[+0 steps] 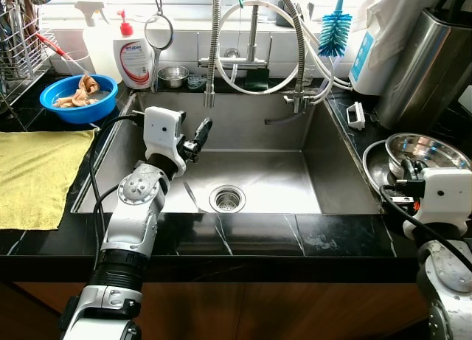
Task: Kitchen organization
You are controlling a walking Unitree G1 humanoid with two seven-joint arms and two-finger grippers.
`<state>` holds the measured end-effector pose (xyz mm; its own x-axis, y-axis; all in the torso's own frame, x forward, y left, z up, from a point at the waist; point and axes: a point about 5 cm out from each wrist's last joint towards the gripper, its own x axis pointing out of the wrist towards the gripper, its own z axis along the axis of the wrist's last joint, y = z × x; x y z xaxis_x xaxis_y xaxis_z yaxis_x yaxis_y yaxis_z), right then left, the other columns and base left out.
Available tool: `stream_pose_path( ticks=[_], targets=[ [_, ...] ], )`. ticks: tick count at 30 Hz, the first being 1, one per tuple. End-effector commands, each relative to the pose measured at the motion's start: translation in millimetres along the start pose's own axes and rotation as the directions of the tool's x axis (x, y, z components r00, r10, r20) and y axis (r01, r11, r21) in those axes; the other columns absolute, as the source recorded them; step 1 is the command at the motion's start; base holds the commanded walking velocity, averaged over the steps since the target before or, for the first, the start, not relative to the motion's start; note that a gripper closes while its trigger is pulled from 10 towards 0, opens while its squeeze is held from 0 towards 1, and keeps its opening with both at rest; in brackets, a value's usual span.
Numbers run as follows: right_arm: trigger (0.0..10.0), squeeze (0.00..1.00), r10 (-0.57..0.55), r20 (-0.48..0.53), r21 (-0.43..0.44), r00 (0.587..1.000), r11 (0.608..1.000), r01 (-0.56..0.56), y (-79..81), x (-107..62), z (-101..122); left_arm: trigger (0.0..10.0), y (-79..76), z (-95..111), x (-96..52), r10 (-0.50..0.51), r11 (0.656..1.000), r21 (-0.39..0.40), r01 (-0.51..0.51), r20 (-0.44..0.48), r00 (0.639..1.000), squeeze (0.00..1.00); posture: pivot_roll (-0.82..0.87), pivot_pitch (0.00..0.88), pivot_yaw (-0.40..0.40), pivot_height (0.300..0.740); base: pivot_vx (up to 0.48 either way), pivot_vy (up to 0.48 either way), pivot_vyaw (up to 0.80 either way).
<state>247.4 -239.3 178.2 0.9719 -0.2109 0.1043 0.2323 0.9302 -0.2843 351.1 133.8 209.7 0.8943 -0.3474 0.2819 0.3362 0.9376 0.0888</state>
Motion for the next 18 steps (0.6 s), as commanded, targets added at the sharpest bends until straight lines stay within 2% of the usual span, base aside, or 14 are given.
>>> stream_pose_path(
  ticks=[1, 7, 10, 18],
  targets=[
    [10.0, 0.00, 0.008, -0.021, -0.006, 1.000, 1.000, -0.008, 1.1, 1.4, -2, 10.0, 0.9, -3, -1.6, 0.011, 1.000, -0.023, -0.011, -0.014, 1.000, 0.00, -0.01, 0.000, -0.048, 0.719, 0.000, 0.000, 0.00],
    [10.0, 0.00, -0.021, 0.041, -0.070, 0.999, 0.997, 0.024, -4.2, 5.2, 11, 10.0, -0.1, -2, -0.9, 0.018, 0.998, -0.058, -0.018, -0.007, 1.000, 0.00, -0.01, 0.000, -0.053, 0.719, 0.000, 0.000, 0.00],
    [10.0, 0.00, -0.085, 0.112, -0.102, 0.990, 0.990, 0.096, -12.5, 9.0, 29, 10.0, -0.6, -2, -0.9, 0.018, 0.998, -0.060, -0.019, -0.006, 1.000, 0.00, -0.01, 0.000, -0.055, 0.719, 0.000, 0.000, 0.00],
    [10.0, 0.00, -0.068, 0.148, -0.162, 0.987, 0.982, 0.092, -14.7, 11.1, 42, 10.0, -2.1, -2, -1.3, 0.015, 0.997, -0.071, -0.015, -0.002, 1.000, 0.00, -0.02, 0.000, -0.060, 0.719, 0.000, 0.000, 0.00]
  ],
)
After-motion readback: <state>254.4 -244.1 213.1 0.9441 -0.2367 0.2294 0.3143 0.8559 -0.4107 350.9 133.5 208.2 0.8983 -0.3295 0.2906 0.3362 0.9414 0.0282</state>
